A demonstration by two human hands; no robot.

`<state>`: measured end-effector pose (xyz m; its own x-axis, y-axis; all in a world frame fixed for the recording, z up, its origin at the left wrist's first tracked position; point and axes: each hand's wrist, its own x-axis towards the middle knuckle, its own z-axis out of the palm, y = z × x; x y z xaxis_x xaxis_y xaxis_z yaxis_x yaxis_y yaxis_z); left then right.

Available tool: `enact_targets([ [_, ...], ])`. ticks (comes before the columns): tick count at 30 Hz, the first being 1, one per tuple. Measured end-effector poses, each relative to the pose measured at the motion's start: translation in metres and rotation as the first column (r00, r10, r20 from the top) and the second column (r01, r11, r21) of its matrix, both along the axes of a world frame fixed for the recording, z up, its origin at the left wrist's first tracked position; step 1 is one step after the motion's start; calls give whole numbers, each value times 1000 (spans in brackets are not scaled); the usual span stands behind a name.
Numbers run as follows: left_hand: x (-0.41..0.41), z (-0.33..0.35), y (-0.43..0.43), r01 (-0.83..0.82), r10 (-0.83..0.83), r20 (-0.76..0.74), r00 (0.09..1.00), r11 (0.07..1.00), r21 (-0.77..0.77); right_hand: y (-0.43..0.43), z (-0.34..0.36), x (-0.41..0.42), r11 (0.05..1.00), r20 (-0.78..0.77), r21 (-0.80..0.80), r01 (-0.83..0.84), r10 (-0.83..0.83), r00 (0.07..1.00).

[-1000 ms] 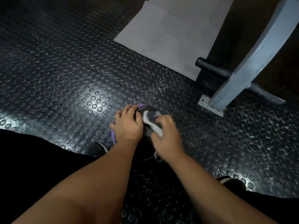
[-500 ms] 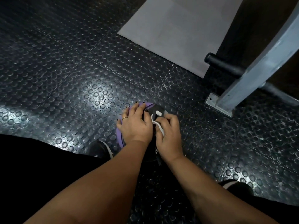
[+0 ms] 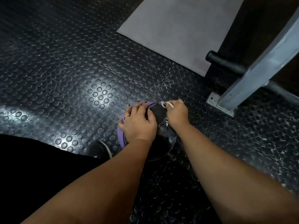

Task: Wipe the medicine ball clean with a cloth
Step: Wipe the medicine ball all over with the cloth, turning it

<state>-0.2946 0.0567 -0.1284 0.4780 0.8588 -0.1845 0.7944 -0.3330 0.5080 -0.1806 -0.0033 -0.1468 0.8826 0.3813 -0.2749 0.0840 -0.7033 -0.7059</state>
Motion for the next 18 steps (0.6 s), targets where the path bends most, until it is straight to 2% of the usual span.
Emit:
enact_targets([
  [2,4,4,5,-7,7,-8,1000,1000,-23,-3,9,-13,1000,37,31,-6,5,999],
  [5,18,9,20,-9,8,-24,1000,997,-73,-18,19,-54,987,148,158,-17,-7,989],
  [8,28,10,34,-48,46,-26,999,992,-119,-31,20,-95,960,217,256,-113,57,975],
  [11,26,8,43,-34,33,-9,999,990,-138,-29,16,-97,952,288,253,-173,96,953],
  [15,22,9,49,14,-14,3,1000,993,-119,-10,15,-77,960,358,245,-139,44,933],
  [18,18,9,47,49,-48,6,999,994,-94,13,18,-39,980,265,190,-62,10,964],
])
